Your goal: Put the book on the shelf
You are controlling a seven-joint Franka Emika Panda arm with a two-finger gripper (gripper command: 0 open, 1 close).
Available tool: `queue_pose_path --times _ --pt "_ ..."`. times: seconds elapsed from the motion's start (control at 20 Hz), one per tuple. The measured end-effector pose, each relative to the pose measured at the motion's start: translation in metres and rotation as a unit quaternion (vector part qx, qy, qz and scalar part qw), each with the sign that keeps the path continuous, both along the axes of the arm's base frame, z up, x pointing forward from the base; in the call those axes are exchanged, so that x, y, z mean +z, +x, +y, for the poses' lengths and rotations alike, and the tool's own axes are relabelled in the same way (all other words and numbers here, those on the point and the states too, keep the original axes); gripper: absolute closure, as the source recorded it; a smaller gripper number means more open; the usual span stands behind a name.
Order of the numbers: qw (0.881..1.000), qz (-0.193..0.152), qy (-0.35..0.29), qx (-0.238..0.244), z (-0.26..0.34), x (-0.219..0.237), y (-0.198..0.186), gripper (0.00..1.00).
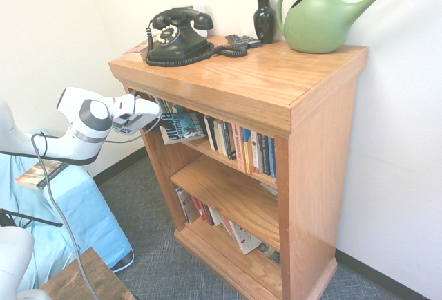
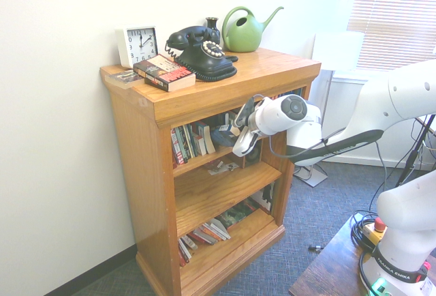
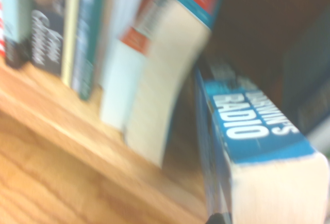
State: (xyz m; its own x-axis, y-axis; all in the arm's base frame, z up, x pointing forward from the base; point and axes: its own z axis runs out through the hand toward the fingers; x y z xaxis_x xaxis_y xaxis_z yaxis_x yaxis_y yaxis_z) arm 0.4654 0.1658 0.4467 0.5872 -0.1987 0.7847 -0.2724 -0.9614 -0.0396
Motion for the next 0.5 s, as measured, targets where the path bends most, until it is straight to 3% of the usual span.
queue_pose_path --times 0.5 --pt "1.000 -0.025 -0.007 0.008 -0.005 -0.033 0.037 1.00"
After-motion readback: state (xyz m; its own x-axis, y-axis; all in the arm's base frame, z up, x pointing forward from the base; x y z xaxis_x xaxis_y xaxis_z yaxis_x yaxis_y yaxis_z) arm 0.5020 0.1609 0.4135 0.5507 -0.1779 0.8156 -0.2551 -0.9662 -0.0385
